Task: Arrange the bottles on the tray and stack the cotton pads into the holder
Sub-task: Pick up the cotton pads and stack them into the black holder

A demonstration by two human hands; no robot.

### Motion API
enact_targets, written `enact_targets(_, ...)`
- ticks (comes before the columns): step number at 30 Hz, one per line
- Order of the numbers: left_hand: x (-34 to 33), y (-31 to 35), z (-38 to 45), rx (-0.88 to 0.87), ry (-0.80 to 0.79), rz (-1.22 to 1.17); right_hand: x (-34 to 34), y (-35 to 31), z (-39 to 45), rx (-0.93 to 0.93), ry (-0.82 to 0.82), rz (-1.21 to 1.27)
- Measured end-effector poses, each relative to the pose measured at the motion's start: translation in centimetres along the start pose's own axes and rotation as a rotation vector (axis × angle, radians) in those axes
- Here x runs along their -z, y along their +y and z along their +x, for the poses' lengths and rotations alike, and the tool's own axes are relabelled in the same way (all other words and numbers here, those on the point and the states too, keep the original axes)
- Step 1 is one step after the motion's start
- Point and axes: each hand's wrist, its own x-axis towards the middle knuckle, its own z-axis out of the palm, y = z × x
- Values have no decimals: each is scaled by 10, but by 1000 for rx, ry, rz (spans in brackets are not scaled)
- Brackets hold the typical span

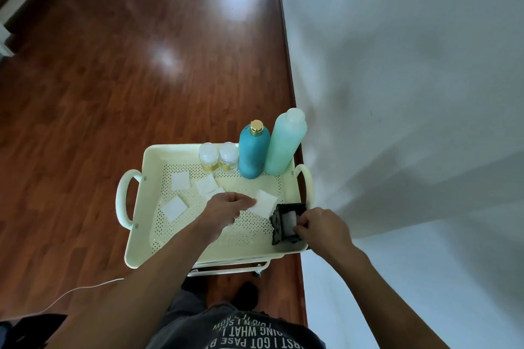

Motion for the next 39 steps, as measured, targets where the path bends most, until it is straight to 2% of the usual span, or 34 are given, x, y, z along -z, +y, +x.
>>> enact_targets(8, -3, 2, -4, -4, -9, 5, 18, 4, 11, 119, -2, -177)
enact_targets(11, -6, 5, -5, -8, -8, 6, 21, 0, 15, 171, -74, -259)
enact_targets(19, -20, 4, -7, 0, 2, 34, 14, -7, 27, 90, -255, -358)
enact_targets(24, -30, 3, -7, 20, 19, 15, 25, 10, 27, 180, -151, -117)
enact_targets(27, -42, 4, -8, 33, 44, -14, 32, 18, 25, 41, -210, 315)
enact_targets(29, -51, 6, -8, 60, 56, -67, 32, 19, 25, -42, -245, 499)
enact_targets(34, -72, 4, -13, 139, 56, -182, 23, 22, 20, -150, -211, 703)
enact_targets(39, -75, 2, -17, 97, 48, -24, 19, 31, 19, -170, -215, 747)
